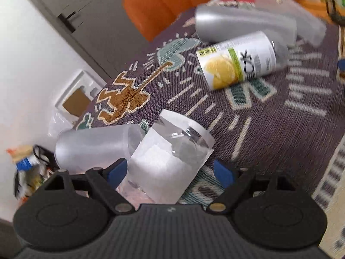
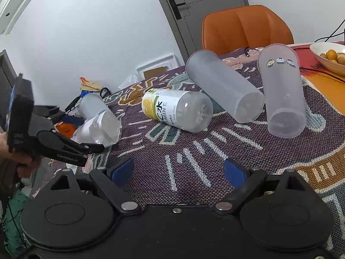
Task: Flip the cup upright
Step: 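Close the left gripper around the body of the clear cup, then lift the clear cup with the left gripper toward the right tool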
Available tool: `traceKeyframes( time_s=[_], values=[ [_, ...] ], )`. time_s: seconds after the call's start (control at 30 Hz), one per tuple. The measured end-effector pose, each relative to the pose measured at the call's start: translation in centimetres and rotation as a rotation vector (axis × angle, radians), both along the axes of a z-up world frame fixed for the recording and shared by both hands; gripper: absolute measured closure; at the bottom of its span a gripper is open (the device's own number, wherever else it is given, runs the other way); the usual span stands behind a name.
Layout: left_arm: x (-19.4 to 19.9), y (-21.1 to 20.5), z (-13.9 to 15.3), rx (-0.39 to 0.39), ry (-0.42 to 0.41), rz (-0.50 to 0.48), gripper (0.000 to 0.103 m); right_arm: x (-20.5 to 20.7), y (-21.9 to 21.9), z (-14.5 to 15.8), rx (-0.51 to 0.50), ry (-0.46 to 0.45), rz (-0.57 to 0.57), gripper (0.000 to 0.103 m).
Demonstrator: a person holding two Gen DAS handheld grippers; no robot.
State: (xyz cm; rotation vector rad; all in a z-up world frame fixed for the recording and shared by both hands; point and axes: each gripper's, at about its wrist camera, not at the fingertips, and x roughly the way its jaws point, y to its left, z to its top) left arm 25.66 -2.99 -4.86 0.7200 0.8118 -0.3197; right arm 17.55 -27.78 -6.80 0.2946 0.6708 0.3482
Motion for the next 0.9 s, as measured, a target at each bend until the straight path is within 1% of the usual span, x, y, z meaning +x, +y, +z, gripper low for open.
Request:
traceKeyframes(
  time_s=[0.17, 0.3, 0.33, 0.53, 0.9],
  values=[
    [0.7, -0.7, -1.0, 0.094, -0.001, -0.059, 0.017, -0.3, 0.5, -0.6, 0.014, 0.032, 0.005, 0.011],
    [1.0, -0.9, -1.8, 0.149, -0.017, -0.080, 0.028, -0.5, 0.6, -1.0, 0.017, 0.052, 0.000, 0.011],
    [0.9, -0.9, -1.8, 0.153, -0.023, -0.083, 0.029, -0.6, 0.6, -1.0, 0.021, 0.054, 0.000, 0.011],
    [-0.8, -1.2, -0.8, 0.123, -0.034, -0.100, 0.030, -1.2, 0.1, -0.9, 0.032, 0.054, -0.011, 0.011],
    [-6.0, -3.7, 1.7, 0.043, -0.021, -0.113, 0.030, -3.1, -1.5, -0.3, 0.074, 0.041, -0.029, 0.010]
  ],
)
